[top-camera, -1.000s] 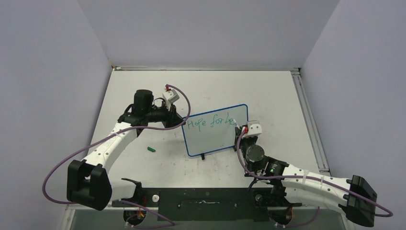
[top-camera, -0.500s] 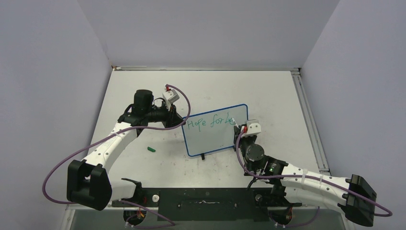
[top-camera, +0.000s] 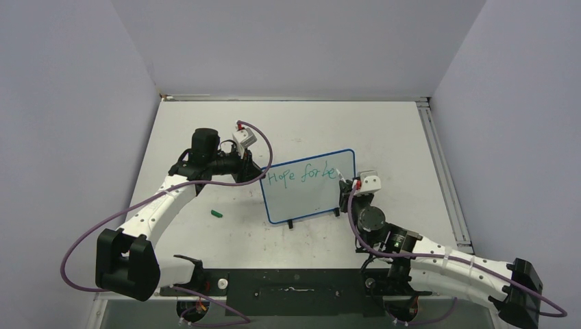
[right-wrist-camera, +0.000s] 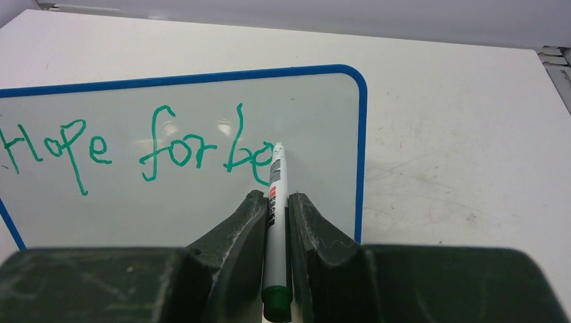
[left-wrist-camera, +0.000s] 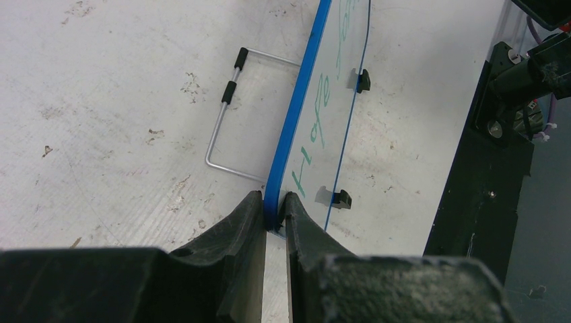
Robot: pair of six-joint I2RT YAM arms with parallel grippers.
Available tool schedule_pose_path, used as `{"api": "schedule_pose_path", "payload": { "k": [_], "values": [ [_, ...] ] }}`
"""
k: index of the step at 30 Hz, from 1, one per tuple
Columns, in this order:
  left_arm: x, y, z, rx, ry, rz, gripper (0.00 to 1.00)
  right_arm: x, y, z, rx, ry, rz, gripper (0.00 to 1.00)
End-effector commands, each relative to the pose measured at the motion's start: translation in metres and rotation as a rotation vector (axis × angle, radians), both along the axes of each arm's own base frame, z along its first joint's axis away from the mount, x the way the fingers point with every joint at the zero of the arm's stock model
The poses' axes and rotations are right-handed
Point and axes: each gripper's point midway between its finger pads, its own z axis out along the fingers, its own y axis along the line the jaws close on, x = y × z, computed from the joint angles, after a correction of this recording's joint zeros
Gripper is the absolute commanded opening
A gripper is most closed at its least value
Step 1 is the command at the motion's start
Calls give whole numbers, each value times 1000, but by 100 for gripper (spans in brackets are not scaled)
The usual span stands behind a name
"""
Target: Write a sentence on the whiteboard
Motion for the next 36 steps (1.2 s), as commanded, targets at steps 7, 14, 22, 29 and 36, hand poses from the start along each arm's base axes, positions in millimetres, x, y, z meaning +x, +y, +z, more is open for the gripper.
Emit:
{"api": "schedule_pose_path", "payload": {
  "k": [7, 14, 22, 29, 36],
  "values": [
    [1, 6, -11, 57, 21, 14, 0, 12, -13, 5, 68, 21, -10, 5],
    [1, 6, -11, 57, 20, 15, 0, 12, -7, 2, 70, 25, 20, 5],
    [1, 5, -12, 57, 24, 13, 0, 10, -8, -2, 75, 40, 13, 5],
    [2, 5, -13, 59, 28, 14, 0, 5, -7, -9, 76, 68, 23, 5],
    [2, 6, -14, 61, 29, 15, 0, 7, 0, -14, 59, 69, 35, 5]
  ]
}}
